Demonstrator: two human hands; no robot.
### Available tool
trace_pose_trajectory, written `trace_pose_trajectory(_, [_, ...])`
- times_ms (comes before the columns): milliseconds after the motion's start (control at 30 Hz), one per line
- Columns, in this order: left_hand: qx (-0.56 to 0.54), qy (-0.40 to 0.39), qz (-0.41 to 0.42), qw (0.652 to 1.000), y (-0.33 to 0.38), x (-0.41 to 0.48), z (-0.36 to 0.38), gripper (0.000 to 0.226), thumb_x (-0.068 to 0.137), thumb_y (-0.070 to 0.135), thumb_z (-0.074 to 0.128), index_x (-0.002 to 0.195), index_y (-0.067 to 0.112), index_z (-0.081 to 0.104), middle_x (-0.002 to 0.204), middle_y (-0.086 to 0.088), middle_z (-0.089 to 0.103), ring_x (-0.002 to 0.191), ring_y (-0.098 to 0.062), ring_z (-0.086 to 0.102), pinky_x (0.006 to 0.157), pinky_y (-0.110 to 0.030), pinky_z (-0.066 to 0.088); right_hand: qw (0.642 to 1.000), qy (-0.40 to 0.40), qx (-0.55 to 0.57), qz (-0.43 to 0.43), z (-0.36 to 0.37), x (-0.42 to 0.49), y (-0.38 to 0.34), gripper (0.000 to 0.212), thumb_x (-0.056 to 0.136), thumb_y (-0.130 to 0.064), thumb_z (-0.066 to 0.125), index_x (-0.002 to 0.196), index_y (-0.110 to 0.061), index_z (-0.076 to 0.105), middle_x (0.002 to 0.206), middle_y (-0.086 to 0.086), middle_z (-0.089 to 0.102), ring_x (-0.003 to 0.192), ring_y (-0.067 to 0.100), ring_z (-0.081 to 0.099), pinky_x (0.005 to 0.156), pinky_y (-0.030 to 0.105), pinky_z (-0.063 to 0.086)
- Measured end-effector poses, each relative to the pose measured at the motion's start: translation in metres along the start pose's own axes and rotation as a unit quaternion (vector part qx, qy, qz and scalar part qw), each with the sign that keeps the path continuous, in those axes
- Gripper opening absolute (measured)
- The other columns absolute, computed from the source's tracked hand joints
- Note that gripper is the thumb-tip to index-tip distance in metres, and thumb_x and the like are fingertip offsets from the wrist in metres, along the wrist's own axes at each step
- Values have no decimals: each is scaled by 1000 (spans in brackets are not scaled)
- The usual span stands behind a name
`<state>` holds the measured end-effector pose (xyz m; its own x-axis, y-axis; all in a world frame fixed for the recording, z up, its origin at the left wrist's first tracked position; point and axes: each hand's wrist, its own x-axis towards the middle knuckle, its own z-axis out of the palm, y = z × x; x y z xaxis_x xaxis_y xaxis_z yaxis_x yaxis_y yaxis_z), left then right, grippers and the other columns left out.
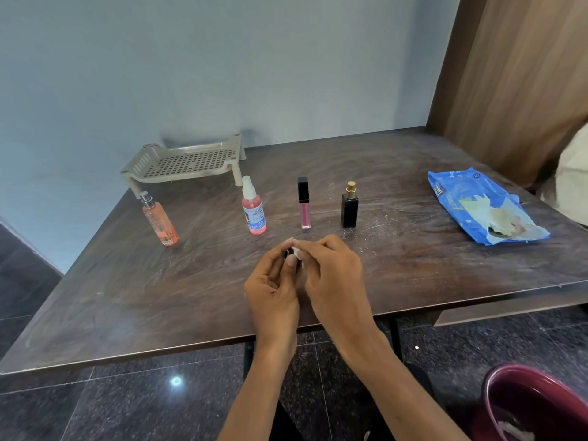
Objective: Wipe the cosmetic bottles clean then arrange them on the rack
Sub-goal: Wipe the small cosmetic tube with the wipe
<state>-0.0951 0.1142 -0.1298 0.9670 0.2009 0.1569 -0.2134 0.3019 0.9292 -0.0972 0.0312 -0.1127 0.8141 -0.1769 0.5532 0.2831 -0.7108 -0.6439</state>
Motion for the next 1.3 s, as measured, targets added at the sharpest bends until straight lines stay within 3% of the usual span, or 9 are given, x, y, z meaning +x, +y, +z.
trace_pose_trajectory(200, [-37,0,-23,999,-1,1,1,24,99,-1,55,116,10,67,113,-4,76,113,-17,69,96,-31,56,997,23,-37,56,-24,-7,34,16,94,-14,62,103,-16,75,78,-3,55,67,9,53,59,17,41])
trace_pose_trajectory(633, [-43,68,-82,993,5,6,7,25,85,10,74,109,11,76,102,4,79,102,-11,73,99,-40,57,997,51,-8,53,-25,-16,37,18,93,-15,63,108,-15,74,82,-5,56,71,5,56,67,18,46])
trace_pose_trajectory(800, [-26,61,-65,996,2,7,1,29,79,14,77,107,12,77,105,-1,78,108,-17,71,104,-44,52,996,52,1,71,-28,-15,35,18,92,-14,65,107,-17,74,82,-7,59,73,0,57,69,6,42])
trace_pose_trajectory(1067, [8,51,-32,998,0,2,-1,21,89,7,72,108,15,76,101,-4,79,99,-20,75,94,-36,58,999,19,30,32,-10,-1,8,15,92,-13,64,103,-16,75,82,0,61,70,7,58,66,15,45])
trace_pose_trajectory(1200, [18,50,-4,999,0,0,-1,19,90,6,70,109,5,73,99,-9,78,96,-26,75,89,-40,59,1000,0,23,5,1,3,-4,18,94,-15,61,106,-17,74,86,-1,63,75,8,59,67,23,51])
trace_pose_trajectory(1300, [42,62,15,997,-3,-1,0,18,90,7,70,108,8,74,100,-6,78,96,-21,75,88,-34,60,999,10,37,14,-3,1,1,17,94,-14,62,106,-17,74,85,0,63,73,7,59,67,20,49])
